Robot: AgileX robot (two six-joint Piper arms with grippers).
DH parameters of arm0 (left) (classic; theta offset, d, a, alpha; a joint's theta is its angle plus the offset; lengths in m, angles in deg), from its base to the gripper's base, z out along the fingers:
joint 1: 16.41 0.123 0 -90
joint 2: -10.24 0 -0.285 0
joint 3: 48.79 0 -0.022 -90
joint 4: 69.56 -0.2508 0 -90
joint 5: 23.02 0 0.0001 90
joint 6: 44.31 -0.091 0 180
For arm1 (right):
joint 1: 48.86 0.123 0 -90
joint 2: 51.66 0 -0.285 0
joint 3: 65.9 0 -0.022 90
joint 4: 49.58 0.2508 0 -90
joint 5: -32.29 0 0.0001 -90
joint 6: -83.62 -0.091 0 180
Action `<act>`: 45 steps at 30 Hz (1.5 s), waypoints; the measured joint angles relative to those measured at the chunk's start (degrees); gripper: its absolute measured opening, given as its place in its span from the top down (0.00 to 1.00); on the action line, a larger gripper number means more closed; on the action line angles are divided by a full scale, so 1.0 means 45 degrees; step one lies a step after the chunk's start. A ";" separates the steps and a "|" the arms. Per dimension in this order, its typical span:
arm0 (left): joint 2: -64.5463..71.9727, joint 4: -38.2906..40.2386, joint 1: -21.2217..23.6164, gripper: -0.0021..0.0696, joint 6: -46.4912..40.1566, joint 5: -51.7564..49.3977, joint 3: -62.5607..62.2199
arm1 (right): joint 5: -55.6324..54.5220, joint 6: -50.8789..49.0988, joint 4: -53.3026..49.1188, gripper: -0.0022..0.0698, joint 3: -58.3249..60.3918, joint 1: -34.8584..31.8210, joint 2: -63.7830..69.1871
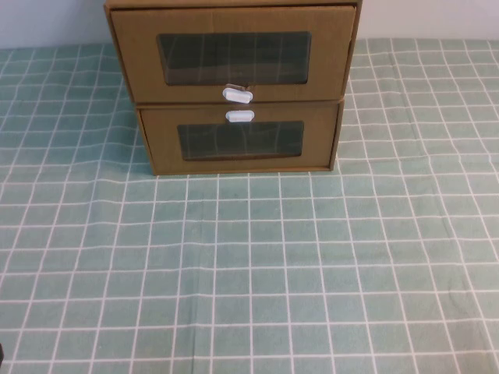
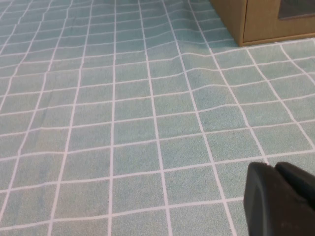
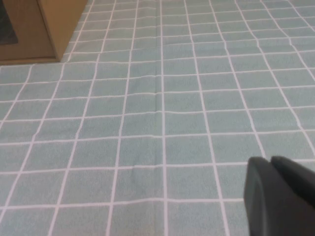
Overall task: Open the shoe box
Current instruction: 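Pull the top drawer of the cardboard box fully open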
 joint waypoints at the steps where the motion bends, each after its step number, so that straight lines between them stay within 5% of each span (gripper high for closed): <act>1: 0.0000 0.0000 0.0000 0.98 0.0000 0.0000 0.0000 | 0.0000 0.0000 0.0000 0.99 0.0000 0.0000 0.0000; 28: 0.0000 -0.0100 0.0000 0.98 0.0000 0.0488 0.0000 | -0.1302 0.0000 -0.0645 0.99 0.0000 0.0000 0.0000; 45: 0.0000 -0.0100 0.0000 0.98 0.0000 1.1592 0.0000 | -1.1653 0.0025 -0.1413 0.99 0.0000 0.0000 0.0000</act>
